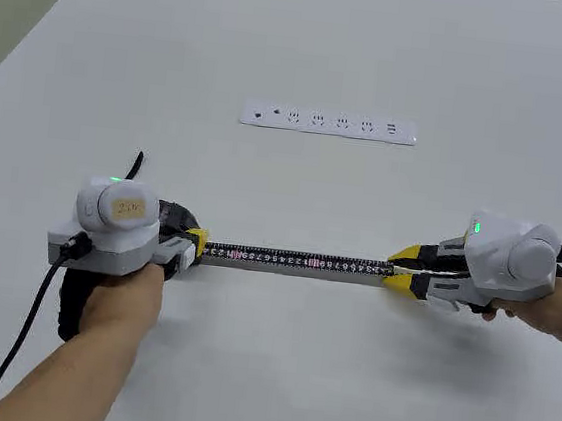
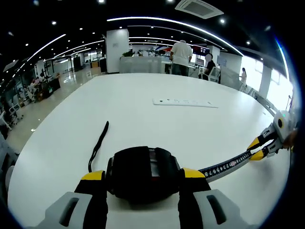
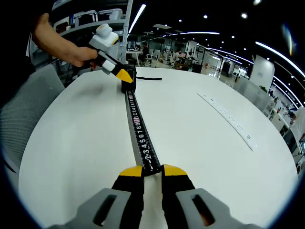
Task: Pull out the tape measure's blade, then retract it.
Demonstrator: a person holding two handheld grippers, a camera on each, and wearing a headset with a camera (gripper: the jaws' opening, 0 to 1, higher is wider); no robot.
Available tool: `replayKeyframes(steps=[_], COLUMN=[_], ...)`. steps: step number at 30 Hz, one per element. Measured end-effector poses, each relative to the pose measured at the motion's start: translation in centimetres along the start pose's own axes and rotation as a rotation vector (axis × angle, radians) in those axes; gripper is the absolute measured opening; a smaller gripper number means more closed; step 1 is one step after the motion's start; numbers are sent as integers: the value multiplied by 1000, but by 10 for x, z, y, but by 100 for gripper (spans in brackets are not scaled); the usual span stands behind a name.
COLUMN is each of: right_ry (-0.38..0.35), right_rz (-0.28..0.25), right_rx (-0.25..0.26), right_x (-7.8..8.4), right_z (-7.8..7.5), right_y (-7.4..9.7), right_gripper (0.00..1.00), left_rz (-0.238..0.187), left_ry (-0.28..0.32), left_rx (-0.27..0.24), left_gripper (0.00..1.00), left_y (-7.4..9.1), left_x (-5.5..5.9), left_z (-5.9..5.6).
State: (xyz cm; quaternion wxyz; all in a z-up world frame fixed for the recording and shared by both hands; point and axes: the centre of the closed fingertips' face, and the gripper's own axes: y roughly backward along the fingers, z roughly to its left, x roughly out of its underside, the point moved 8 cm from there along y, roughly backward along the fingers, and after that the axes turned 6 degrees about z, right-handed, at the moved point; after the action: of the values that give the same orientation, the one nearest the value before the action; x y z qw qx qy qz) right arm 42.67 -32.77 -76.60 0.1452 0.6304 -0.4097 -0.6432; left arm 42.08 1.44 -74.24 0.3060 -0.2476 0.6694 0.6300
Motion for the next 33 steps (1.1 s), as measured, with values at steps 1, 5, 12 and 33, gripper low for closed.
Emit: replayKeyframes(steps=[1,5,12,33], right_ry=[0,0,-1,-3], right_rz=[0,-3,-8,-44], right_rx=[0,-1,-3,-32], right_x=[0,-1,-4,-26], right_z=[0,1,1,9], right_y=[0,1,-1,-21], right_gripper=[12,12,12,11], left_rz=[0,3,8,13], left_ry=[1,5,11,33], left_rx=[1,8,16,33], left_gripper=[56,56,56,56], left_y=[0,1,2,2], left_x=[0,0,1,0], left_z=[0,1,1,4])
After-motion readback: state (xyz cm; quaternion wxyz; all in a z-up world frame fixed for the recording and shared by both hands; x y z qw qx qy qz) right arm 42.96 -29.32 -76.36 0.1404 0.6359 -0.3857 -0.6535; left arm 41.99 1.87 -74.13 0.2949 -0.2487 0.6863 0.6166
